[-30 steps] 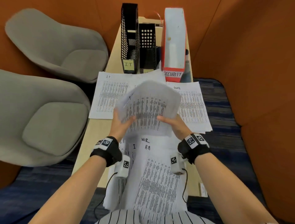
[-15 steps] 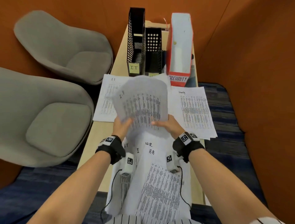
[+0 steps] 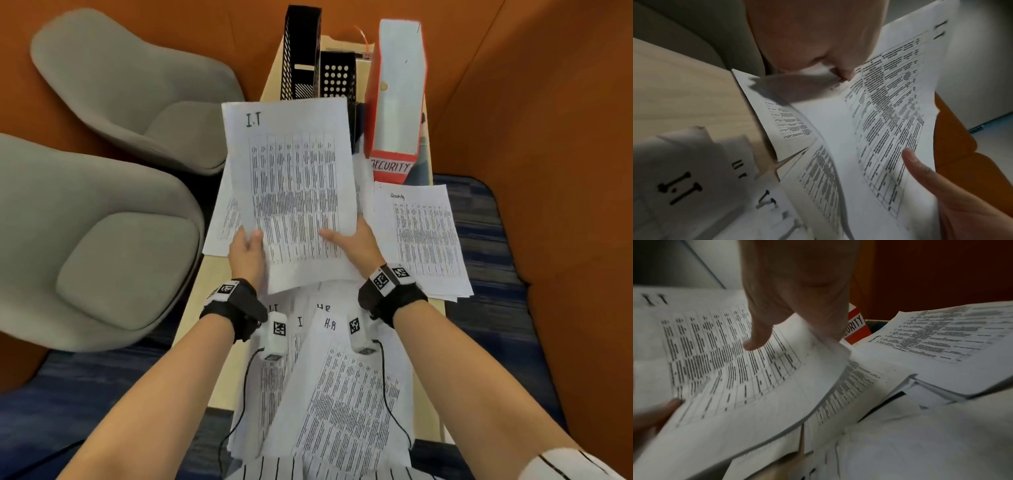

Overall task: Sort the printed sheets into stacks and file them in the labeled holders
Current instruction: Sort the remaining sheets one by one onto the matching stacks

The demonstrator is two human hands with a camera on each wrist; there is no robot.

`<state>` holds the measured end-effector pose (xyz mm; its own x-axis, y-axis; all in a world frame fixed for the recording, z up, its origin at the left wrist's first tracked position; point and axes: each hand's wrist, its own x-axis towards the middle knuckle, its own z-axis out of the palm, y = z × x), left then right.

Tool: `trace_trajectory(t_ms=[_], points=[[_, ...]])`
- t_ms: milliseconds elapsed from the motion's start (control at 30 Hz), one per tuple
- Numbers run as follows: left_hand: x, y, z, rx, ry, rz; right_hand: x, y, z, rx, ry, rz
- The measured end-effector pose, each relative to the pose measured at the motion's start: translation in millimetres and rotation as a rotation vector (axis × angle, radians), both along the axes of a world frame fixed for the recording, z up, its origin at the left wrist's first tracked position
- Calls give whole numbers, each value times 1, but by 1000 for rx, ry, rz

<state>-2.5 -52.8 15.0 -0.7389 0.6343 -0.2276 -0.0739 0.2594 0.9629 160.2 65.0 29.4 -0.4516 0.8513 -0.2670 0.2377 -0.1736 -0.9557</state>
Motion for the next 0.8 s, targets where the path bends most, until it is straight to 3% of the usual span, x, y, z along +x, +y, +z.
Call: trace_trajectory(t_ms=[167, 300, 367, 467, 567, 633, 700, 800], points=[[-21, -1, -15, -163, -134, -82, 2, 4, -21, -122, 88, -92], [-23, -8, -25, -185, -96, -226, 1, 5, -24, -126, -3, 9], [-27, -8, -27, -128, -109, -172, -2, 9, -33, -51, -142, -32], [-34, -11, -35, -74, -171, -130, -7, 8, -34, -59, -171, 53], [-39, -15, -41, 106, -562, 36, -11, 6, -32, -45, -112, -11], [-35, -14, -40, 85, -743, 50, -18, 3, -28, -61, -67, -31], [-30, -7, -47, -21, -721, 4, -29, 0, -30, -100, -133, 61], [-40, 5, -61, -102, -610, 198, -33, -5, -24, -164, -346, 310]])
